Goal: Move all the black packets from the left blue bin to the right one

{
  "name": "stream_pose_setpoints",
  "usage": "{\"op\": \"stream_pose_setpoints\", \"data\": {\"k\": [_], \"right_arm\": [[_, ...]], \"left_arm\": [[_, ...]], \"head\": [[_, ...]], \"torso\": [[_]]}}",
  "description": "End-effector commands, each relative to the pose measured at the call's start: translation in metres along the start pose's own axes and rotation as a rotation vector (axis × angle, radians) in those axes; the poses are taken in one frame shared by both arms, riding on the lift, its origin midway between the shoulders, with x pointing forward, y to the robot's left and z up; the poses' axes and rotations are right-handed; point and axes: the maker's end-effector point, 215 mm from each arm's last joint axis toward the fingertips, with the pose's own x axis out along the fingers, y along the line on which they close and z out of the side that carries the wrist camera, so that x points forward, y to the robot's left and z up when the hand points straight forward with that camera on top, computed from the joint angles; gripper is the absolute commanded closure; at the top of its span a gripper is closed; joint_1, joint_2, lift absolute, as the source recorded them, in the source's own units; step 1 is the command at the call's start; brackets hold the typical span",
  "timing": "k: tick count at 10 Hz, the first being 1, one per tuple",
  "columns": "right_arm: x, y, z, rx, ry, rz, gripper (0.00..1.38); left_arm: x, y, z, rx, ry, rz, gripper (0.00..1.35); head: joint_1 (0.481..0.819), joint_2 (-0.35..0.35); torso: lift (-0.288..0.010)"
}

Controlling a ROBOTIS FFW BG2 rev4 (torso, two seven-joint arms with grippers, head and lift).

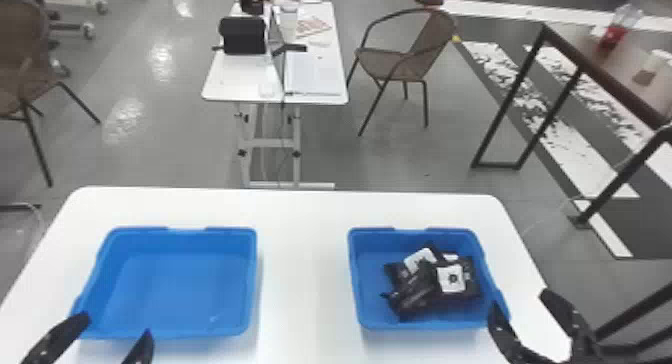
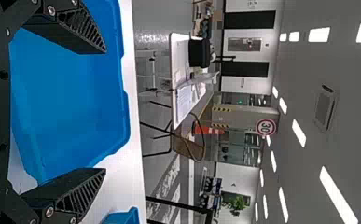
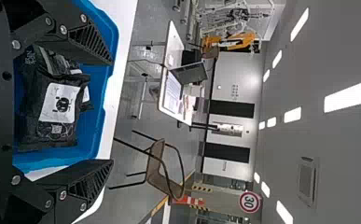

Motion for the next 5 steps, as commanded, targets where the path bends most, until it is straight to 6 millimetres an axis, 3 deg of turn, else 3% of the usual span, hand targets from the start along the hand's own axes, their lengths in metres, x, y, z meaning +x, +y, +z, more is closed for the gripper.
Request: {"op": "stream_pose_setpoints", "data": {"k": [1, 5], "right_arm": [[0.0009, 0.0009, 0.0000, 0.004, -0.001, 0.000, 0.30], [0.0014, 0.0003, 0.0014, 0.010, -0.006, -0.002, 0.30]], "left_arm": [[0.0022, -0.0016, -0.0016, -0.010, -0.002, -0.001, 0.13], [0.0029, -0.0014, -0.0030, -0.022, -0.003, 0.001, 0.13]], "head": [[0.695, -0.150], [0.695, -0.152]], "torso": [[0.000], [0.000]]}}
